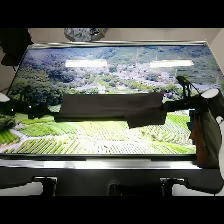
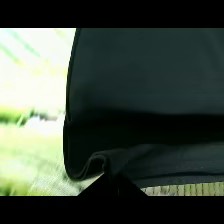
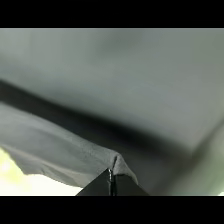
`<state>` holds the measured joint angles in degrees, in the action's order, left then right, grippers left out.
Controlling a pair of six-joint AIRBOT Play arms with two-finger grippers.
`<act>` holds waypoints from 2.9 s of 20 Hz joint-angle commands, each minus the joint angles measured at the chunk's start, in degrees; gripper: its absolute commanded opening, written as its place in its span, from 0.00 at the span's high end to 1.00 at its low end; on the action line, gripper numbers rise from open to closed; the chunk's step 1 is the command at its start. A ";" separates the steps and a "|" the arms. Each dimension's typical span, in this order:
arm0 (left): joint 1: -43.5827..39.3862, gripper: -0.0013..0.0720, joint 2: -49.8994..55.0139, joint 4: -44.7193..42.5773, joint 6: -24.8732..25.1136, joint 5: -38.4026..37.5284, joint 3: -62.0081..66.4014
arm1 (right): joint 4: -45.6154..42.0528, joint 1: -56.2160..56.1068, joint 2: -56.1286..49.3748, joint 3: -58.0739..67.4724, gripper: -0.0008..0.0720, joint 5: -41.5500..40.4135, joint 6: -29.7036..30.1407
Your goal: Fold the shirts.
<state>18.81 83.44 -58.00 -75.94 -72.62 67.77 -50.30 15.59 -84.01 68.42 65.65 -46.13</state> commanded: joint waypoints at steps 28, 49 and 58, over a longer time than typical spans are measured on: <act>-10.16 0.26 6.75 1.70 -6.34 -7.56 40.09 | 7.21 4.15 -28.89 21.90 0.01 12.07 -8.94; -46.84 0.94 23.26 9.20 -8.13 10.45 33.68 | -5.55 -4.00 5.20 21.99 0.92 18.82 -19.34; -57.77 0.95 36.11 29.40 -10.45 21.09 36.26 | -9.01 -4.00 20.02 21.97 0.92 30.82 -26.08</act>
<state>-35.48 115.42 -37.12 -86.35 -54.83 102.67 -57.49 11.66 -67.94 90.37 92.62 -69.56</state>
